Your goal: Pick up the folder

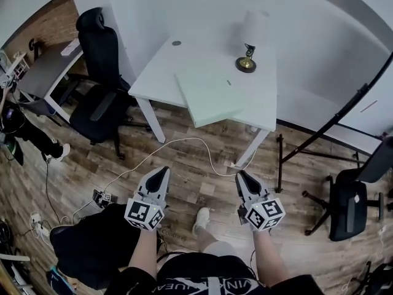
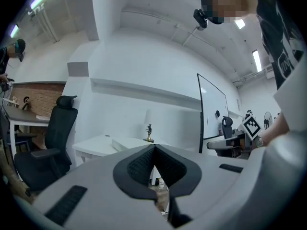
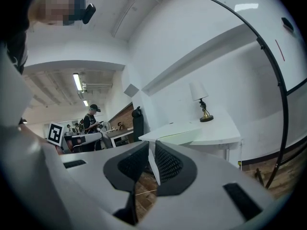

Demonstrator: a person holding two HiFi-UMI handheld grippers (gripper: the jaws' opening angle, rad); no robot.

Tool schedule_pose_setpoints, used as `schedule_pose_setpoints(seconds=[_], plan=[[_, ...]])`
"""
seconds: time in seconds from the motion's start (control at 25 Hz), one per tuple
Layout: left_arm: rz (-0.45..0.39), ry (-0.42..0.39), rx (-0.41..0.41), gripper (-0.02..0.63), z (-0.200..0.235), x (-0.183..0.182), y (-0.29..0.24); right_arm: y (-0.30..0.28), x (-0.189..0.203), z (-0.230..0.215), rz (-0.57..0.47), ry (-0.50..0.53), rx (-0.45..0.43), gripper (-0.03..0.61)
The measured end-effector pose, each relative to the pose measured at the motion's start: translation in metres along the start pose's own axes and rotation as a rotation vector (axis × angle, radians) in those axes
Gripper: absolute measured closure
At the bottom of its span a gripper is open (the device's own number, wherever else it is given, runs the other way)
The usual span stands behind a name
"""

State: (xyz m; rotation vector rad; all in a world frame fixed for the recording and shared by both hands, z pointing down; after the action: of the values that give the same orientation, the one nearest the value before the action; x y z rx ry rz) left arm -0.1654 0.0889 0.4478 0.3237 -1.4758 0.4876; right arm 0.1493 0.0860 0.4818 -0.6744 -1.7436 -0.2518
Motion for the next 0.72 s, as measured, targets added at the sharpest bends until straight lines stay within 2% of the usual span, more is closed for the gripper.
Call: schedule_pose_setpoints(seconds=[0.72], plan=[[0.028,0.035,0.001,0.601,0.078,0.002,-0.115,-0.131,-0.010,-0.060,0.070,-0.093,-0.024,0.526]])
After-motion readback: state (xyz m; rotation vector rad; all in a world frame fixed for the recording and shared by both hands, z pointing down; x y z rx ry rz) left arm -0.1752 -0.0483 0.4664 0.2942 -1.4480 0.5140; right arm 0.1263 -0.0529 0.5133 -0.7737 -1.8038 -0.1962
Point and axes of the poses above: the fingertips, and each gripper's own axes: y backward along the fingers, z to its left, x out of its underside, the point moved 7 cm from there along y, backward along the fingers, and after that the axes turned 4 degrees about z, right-handed, at the moved point
